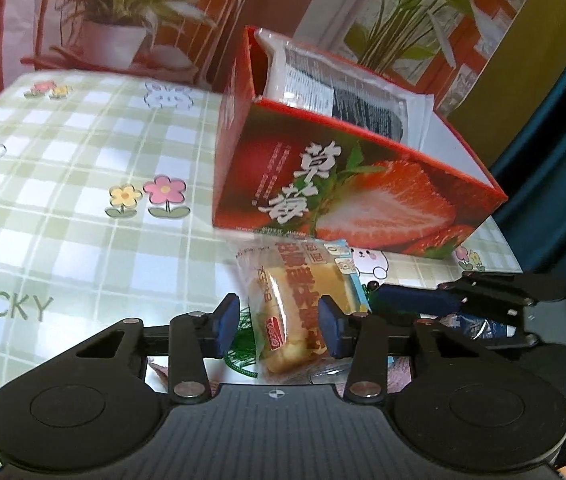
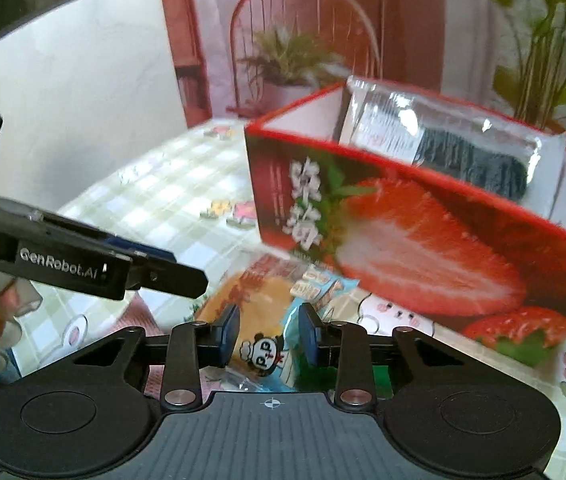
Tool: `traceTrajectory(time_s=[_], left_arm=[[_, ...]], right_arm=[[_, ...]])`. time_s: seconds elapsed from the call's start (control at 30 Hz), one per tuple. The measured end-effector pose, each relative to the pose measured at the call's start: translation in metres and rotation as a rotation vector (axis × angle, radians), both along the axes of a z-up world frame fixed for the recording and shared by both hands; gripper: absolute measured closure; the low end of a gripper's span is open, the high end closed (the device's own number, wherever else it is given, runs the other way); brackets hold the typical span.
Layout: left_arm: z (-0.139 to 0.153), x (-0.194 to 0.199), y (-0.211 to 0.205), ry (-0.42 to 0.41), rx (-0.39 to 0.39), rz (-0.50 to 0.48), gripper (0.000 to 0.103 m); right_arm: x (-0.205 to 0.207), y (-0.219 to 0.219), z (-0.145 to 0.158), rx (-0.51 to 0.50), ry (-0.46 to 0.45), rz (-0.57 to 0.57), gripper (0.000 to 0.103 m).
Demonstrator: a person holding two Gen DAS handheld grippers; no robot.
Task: Organize soft objects
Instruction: 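Lower the left tool and grasp the wrapped yellow bread pastry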
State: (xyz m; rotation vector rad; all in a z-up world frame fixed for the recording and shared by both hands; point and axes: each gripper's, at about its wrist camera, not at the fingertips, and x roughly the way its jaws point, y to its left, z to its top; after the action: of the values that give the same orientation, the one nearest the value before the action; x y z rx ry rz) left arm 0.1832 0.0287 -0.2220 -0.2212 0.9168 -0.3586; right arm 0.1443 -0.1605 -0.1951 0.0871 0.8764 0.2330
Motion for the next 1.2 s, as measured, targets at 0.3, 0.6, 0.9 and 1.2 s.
traceTrajectory(time_s=[0.3, 0.6, 0.9, 1.2], left_arm=[[-0.019, 0.018, -0.003, 0.067, -0.068, -0.035, 0.058], [-0.028, 0.03, -0.006, 0.076, -0.095, -0.051, 0.057], [0.006, 0.024, -0.009, -0.034, -0.087, -0.068, 0.058], [0.05, 0.013, -0.019, -0.163, -0.104, -0.093, 0.058]], right_arm=[[0.006, 0.0, -0.02, 0.045, 0.078, -0.002, 0.068], [0.012, -0.005, -0.026, 0.1, 0.085, -0.009, 0.064], [0.011, -0.003, -0.016, 0.1, 0.04, -0.015, 0.065], [0.003, -0.015, 0.021, 0.092, -0.076, -0.028, 0.065]])
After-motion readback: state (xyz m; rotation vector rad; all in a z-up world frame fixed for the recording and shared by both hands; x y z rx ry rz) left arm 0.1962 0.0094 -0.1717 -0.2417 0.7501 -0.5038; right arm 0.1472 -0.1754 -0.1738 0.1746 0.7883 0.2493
